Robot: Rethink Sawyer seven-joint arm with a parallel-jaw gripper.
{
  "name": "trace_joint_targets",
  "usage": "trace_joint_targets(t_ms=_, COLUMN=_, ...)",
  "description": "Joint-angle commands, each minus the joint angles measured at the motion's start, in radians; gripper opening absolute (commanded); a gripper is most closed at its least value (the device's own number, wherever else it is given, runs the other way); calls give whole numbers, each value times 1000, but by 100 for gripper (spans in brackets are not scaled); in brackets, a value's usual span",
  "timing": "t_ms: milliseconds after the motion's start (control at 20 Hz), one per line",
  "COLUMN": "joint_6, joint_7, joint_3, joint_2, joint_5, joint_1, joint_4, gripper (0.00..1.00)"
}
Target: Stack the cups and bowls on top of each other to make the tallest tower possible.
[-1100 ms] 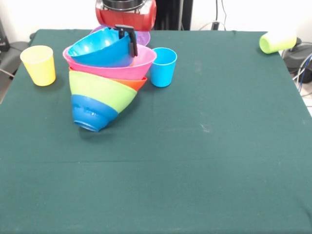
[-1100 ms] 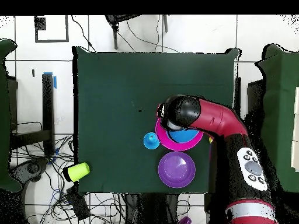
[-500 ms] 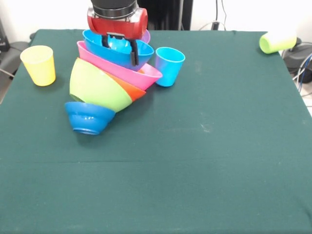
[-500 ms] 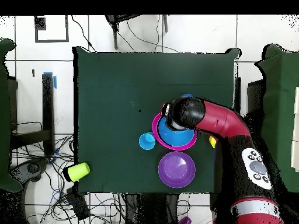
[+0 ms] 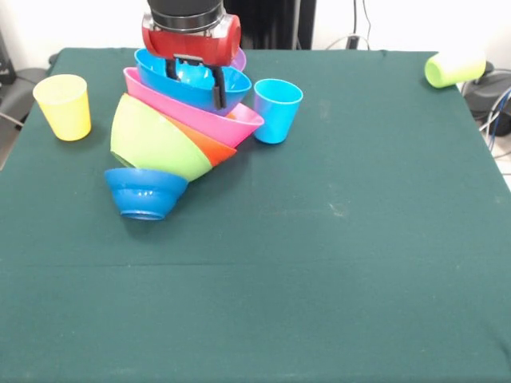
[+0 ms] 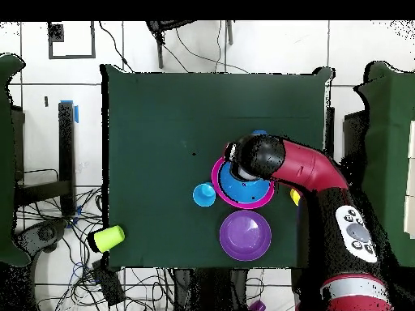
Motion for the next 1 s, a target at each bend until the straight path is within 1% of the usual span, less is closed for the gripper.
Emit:
trace_joint_targets(t_ms=50, joint_6=35, joint_7=-84, joint_3=101, joint_2=-3, joint_5=-52, joint_1=-2, joint_4=-74, gripper=100)
trace_joint_targets(t_ms=200, joint_6=66, joint_7=-109, joint_3=115, joint_2=-31, joint_5=-39, joint_1=-23, joint_4=-64, gripper=100)
trace_joint_targets(t_ms=400, joint_6=146, joint_7=-146, joint_3=127, joint_2=-121, joint_5=-23, joint_1=-46, joint_4=-46, gripper=100)
trace_joint_targets(t_ms=500, joint_6=198, joint_7=-163, joint_3=125, joint_2=-176, joint_5=-24, joint_1=-50, joint_4=-45, gripper=100)
trace_joint_targets(t_ms=650, joint_6=269, joint_7=-183, joint_3=129, joint_2=-233, joint_5=-25, joint_1=-61, joint_4=-54, gripper=100)
trace_joint_targets(t_ms=850, joint_6=304, joint_7=-204, joint_3=150, joint_2=-268, joint_5=-23, joint_1=-88, joint_4=-47, gripper=100)
trace_joint_targets(t_ms=1000, joint_6=290, joint_7=-211, joint_3=162, joint_2=-299, joint_5=-25, joint_1=-110, joint_4=-7, gripper=100)
